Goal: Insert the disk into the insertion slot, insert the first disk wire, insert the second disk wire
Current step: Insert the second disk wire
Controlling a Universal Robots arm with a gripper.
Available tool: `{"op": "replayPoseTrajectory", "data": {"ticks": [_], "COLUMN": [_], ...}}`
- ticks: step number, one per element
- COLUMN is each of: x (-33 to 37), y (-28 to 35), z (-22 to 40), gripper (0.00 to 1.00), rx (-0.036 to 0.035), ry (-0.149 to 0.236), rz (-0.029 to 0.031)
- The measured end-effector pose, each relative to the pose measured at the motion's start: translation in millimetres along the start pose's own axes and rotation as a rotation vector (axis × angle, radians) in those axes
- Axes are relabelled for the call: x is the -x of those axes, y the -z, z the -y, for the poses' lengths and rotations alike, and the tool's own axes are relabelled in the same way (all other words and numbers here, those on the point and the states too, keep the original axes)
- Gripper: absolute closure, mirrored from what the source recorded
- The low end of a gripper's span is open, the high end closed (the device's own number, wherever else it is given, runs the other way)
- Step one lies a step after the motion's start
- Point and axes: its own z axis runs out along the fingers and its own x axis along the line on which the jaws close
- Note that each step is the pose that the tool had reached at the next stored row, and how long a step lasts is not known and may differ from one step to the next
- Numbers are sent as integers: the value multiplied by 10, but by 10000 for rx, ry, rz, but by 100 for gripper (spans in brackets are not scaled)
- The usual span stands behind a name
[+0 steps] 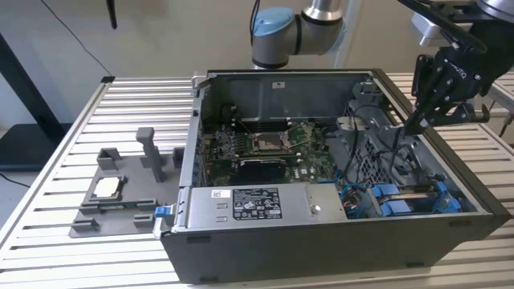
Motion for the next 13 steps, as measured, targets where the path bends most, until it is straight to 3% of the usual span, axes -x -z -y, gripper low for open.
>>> {"op": "replayPoseTrajectory", "data": {"ticks": [5,7,11,13], "x": [17,17,-6,-40], "y": [-7,-7,-11,-9], "z": [-74,-75,-77,-75], "gripper": [84,84,84,84], "rx": [0,-1,20,60], "ry": [4,18,19,13], "rz": [-11,-105,-399,-485]}}
